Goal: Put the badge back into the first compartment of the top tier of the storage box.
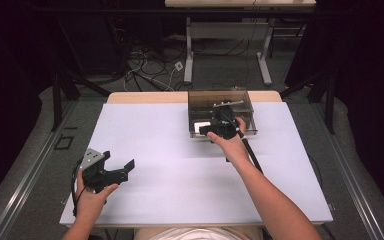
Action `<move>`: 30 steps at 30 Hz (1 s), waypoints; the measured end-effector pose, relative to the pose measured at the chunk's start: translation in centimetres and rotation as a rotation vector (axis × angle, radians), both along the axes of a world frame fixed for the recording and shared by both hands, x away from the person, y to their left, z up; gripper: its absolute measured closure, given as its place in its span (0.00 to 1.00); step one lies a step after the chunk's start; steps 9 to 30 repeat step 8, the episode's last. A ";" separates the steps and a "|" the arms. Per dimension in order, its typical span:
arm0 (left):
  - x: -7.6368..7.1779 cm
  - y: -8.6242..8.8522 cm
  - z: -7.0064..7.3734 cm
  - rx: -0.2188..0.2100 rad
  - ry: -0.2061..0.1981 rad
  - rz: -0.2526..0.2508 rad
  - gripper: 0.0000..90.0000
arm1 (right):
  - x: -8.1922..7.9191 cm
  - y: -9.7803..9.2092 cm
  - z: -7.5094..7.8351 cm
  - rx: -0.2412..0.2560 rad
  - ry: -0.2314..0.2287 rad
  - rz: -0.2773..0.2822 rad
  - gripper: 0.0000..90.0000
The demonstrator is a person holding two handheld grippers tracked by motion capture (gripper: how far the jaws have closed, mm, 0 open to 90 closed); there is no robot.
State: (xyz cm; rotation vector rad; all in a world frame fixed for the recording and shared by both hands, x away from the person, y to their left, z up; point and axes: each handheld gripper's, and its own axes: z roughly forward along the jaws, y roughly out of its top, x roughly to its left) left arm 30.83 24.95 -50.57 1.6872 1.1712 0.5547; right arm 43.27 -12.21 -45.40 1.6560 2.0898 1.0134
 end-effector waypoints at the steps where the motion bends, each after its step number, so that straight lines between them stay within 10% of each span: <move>1: 0.0 0.0 0.0 0.007 0.002 -0.002 0.02 | -0.5 -0.2 -0.1 0.000 -0.006 0.010 0.18; 7: 0.0 0.1 0.0 0.005 0.002 0.000 0.02 | -3.0 -1.2 -0.9 -0.021 -0.052 0.049 0.11; 30: 0.0 0.0 0.0 -0.001 0.000 0.004 0.02 | -3.0 -1.2 -0.9 -0.021 -0.052 0.049 0.11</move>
